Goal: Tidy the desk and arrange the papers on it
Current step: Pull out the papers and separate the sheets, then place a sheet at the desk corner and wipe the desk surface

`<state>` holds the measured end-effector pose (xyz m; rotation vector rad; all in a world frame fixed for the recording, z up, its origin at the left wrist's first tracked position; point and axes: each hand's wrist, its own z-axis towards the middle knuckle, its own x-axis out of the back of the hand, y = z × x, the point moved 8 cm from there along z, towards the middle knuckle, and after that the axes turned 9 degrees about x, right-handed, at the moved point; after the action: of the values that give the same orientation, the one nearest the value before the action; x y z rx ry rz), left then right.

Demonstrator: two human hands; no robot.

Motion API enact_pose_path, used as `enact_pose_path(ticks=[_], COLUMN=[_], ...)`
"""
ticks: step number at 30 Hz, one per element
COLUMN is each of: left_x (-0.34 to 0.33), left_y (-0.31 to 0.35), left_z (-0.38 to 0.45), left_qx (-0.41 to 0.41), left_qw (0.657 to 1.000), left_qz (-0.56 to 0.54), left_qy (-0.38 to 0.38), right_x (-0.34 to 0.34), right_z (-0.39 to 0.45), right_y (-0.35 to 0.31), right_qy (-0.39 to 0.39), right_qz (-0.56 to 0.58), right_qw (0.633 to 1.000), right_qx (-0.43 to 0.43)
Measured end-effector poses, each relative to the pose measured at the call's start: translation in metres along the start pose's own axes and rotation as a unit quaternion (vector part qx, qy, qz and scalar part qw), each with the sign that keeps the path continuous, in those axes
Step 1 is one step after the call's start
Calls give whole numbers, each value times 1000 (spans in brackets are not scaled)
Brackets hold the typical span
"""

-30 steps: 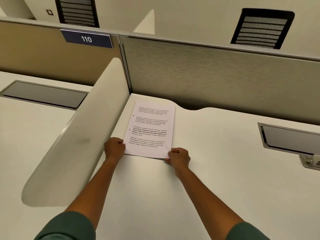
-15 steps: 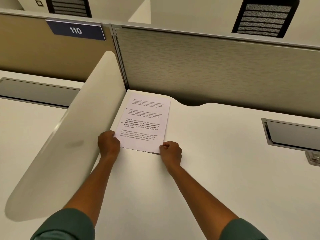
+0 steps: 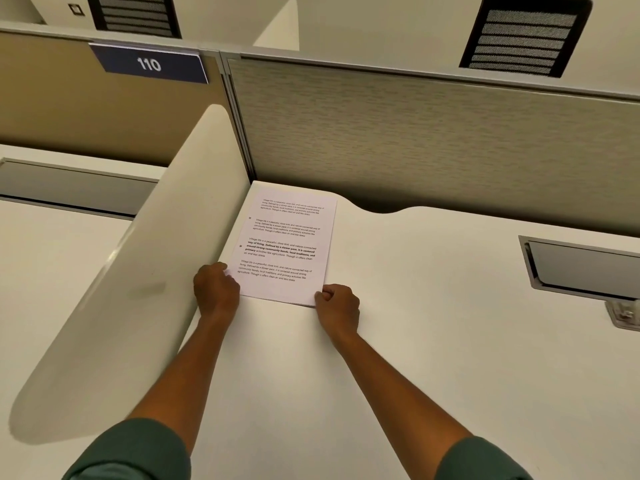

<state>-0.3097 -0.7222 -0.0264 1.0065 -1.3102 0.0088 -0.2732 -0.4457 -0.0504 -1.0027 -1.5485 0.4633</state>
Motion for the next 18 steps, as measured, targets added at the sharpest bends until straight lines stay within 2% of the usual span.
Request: enact_pose_path(ticks=[6, 12, 15, 18], left_x=[8, 3, -8, -19], left_y=[7, 12, 20, 39], left_z=[-15, -55, -81, -110], left_qx=[-16, -53, -110, -170], left_qw=[1000, 998, 993, 983], left_qz=[11, -18, -8, 27], left_qy=[-3, -22, -43, -62], right_x=[5, 23, 47, 73], right_z=[-5, -15, -24, -36], right_y=[-3, 9, 11, 7], right_qy=[-7, 3, 26, 40], right_qz=[1, 48, 33, -61], right_qw=[1000, 999, 996, 982], right_qx=[13, 19, 73, 177])
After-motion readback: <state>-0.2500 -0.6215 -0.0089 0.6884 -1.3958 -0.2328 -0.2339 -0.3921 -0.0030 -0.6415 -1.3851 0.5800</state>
